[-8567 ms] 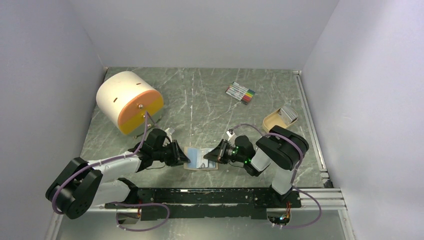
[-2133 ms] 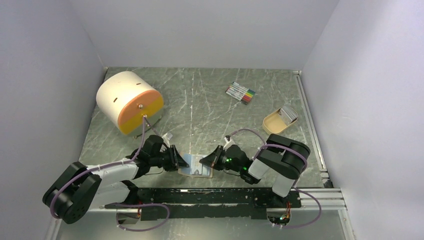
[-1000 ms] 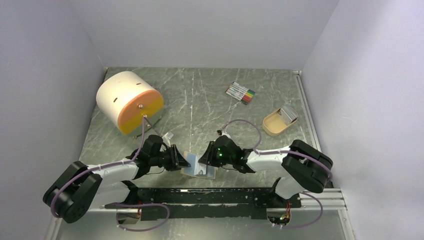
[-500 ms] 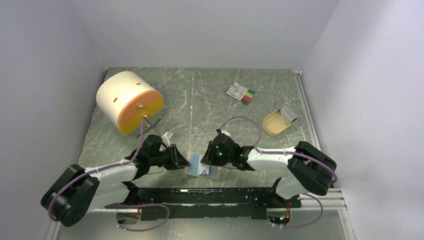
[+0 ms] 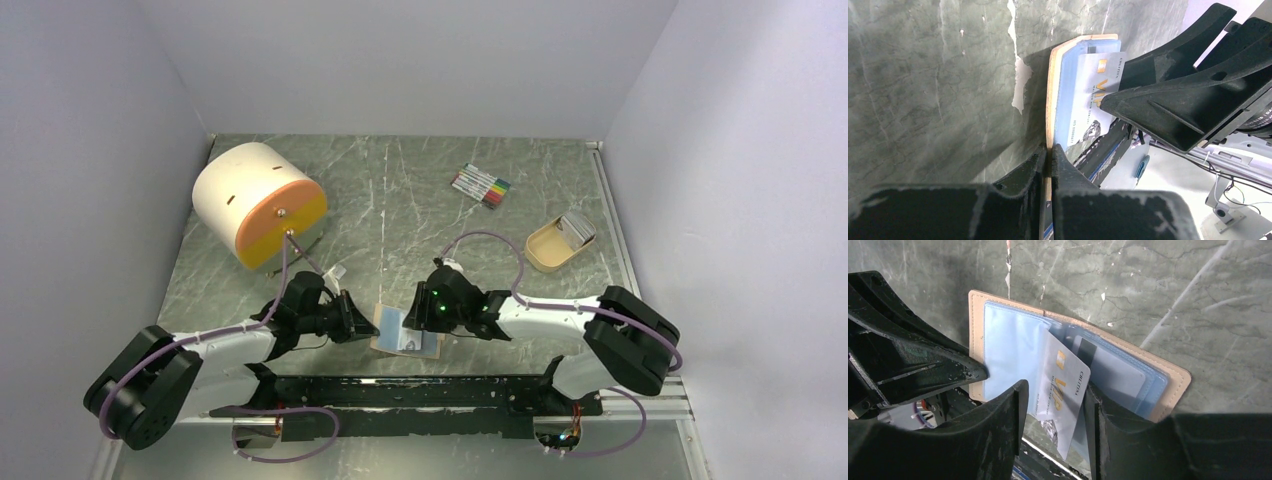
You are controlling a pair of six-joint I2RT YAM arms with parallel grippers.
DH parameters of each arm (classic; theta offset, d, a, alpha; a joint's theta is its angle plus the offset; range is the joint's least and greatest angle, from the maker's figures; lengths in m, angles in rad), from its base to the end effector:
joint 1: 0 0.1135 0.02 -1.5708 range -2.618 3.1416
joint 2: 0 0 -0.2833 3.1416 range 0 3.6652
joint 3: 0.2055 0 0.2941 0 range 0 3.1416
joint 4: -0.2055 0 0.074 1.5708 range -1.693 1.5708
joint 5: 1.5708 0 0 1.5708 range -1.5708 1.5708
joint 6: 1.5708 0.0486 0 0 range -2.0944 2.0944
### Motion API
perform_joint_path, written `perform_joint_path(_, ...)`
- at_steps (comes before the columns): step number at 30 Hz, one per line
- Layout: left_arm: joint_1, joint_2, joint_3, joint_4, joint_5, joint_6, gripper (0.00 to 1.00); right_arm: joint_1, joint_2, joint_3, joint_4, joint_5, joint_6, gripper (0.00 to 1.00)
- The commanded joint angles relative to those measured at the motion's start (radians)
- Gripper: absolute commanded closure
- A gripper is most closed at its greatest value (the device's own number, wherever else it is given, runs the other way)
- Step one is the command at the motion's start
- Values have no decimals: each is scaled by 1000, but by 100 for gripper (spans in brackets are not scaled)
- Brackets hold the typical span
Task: Put the credit cards into the card holder
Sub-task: Insert the credit card into the card holder.
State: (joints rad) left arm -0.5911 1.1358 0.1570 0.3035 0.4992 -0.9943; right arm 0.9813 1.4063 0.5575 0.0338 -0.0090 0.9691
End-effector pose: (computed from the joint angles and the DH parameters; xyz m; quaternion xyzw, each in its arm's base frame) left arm 0.1549 -0.1320 0.0921 -0.0701 0.8772 -0.4551 0.1359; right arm 0.1625 0.2438 0.1273 -0.0073 0.9294 0.3078 0.2035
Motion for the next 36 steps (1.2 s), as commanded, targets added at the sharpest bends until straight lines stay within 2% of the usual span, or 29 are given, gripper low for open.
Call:
perform_joint_path(1,-6,6,-16,45,24,-4,91,-3,-18,-7,-156,40,-17,54)
perform_joint_path(5,-6,8,-18,47,24,-3,91,-3,-46,5,-184,45,-13,57)
perform_joint_path(10,-5,3,-19,48,24,-1,91,-3,-38,9,-190,41,-5,57)
perform_joint_path(19,-6,27,-23,81,42,2,87,5,-16,-18,-114,2,45,58)
perform_joint_path(27,-7,35,-26,99,46,-2,87,32,25,-52,7,-22,99,58)
perform_joint_path(36,-13,4,-25,99,44,-15,84,43,66,-50,134,-20,89,59)
